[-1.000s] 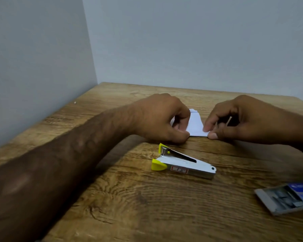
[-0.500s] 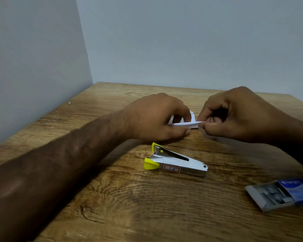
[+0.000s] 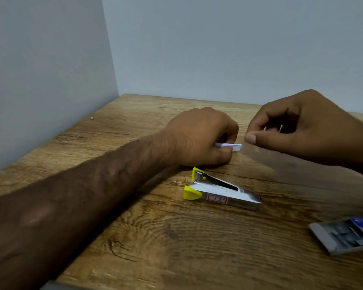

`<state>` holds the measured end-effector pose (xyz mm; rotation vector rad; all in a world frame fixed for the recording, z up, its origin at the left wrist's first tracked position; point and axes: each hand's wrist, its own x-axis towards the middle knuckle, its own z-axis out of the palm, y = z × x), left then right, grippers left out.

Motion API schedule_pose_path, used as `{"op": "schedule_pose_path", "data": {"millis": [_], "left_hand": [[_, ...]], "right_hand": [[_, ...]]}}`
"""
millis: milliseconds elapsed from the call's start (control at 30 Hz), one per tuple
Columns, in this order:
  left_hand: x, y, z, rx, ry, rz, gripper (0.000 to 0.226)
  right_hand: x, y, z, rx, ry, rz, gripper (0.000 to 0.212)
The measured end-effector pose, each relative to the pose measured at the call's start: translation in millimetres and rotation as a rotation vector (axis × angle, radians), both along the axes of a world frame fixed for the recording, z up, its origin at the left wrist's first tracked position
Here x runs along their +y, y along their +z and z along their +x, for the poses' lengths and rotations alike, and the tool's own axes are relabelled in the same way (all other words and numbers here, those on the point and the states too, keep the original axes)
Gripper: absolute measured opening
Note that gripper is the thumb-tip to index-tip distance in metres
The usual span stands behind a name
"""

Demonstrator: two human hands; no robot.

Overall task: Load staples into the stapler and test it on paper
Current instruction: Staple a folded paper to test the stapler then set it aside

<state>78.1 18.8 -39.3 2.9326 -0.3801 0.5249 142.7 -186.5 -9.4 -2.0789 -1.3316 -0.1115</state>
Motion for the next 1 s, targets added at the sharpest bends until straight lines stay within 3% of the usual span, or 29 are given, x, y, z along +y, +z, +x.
{"op": "schedule_pose_path", "data": {"millis": [100,233,333,433,600,700,800,867,1000], "left_hand": [[4.2,1.5,-0.5,0.045,-0.002,-0.047,0.02],[6.6,2.2,-1.7,0.065,-0.026,-0.081,0.028],[8.7,1.9,0.0,0.052,-0.035,-0.084,0.02],[9.8,0.1,2.9,0.037,-0.039,-0.082,0.017],[9.3,-3.9,6.7,0.013,-0.06,-0.095,0.011],[10.0,-4.0,6.5,0.009,-0.086,-0.144,0.004],[11.8,-4.5,5.0,0.005,-0.095,-0.215,0.011],[12.9,-6.6,5.5,-0.055,-0.064,-0.243,0.017],[14.2,-7.4,5.7,-0.135,-0.056,-0.292,0.012]], "right_hand": [[6.3,-0.3,-16.3,0.128,0.18,-0.045,0.02],[18.3,-9.5,-36.9,0.242,0.339,-0.305,0.046],[19.9,-17.6,-39.4,0.089,0.304,-0.362,0.059],[21.4,-20.3,-41.7,-0.038,0.279,-0.375,0.051],[20.2,-14.5,-42.1,0.0,0.328,-0.385,0.027],[17.6,-9.3,-38.2,0.216,0.374,-0.361,0.018],[15.5,-5.6,-27.5,0.571,0.342,-0.133,0.013],[11.9,-4.0,-21.7,0.817,0.326,0.014,0.02],[4.7,-3.8,-9.2,1.087,0.337,0.189,0.038]]}}
